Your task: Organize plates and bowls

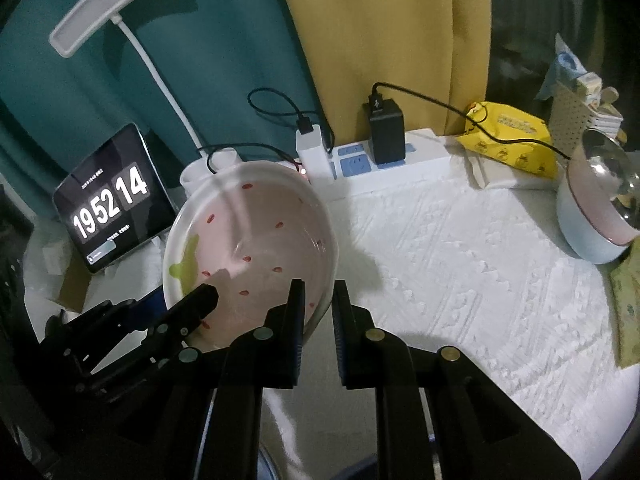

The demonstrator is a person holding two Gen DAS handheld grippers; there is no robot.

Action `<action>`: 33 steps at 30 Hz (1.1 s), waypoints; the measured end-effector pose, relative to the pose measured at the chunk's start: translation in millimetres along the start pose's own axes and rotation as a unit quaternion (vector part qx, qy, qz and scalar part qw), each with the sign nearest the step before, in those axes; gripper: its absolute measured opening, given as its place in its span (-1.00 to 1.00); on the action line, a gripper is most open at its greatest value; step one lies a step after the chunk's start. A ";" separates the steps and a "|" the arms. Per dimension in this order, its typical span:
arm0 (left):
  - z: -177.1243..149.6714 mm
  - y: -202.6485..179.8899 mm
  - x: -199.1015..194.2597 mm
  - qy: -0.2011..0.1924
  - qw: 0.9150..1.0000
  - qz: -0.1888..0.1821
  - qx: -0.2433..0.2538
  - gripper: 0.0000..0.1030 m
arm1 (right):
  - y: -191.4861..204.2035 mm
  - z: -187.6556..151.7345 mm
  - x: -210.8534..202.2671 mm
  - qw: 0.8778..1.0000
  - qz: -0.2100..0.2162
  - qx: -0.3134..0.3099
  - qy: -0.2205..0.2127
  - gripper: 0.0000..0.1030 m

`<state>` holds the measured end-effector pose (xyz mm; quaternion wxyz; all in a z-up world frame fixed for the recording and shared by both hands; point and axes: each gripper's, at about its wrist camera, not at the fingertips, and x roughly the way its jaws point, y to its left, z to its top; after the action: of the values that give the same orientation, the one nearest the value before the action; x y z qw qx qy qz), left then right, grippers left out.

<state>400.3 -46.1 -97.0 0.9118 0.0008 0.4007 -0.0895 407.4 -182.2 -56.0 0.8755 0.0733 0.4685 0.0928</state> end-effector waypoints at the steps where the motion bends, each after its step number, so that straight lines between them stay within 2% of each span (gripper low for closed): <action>1: -0.2 -1.1 -2.7 -0.002 1.000 -0.001 0.000 -0.52 | -0.5 -1.1 -4.7 1.000 0.000 0.001 -0.003 -0.71; 15: -11.1 -30.5 -50.9 -0.029 0.999 -0.015 0.012 -0.52 | -9.5 -20.3 -60.3 0.999 0.000 0.005 -0.034 -0.71; 33: -39.5 -75.0 -88.3 -0.039 0.998 -0.035 0.035 -0.52 | -35.8 -60.6 -112.8 0.998 -0.011 0.023 -0.056 -0.71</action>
<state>300.6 -102.6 -54.1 0.9224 0.0156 0.3616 -0.1351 298.9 -240.6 -6.1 0.8993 0.0934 0.4217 0.0686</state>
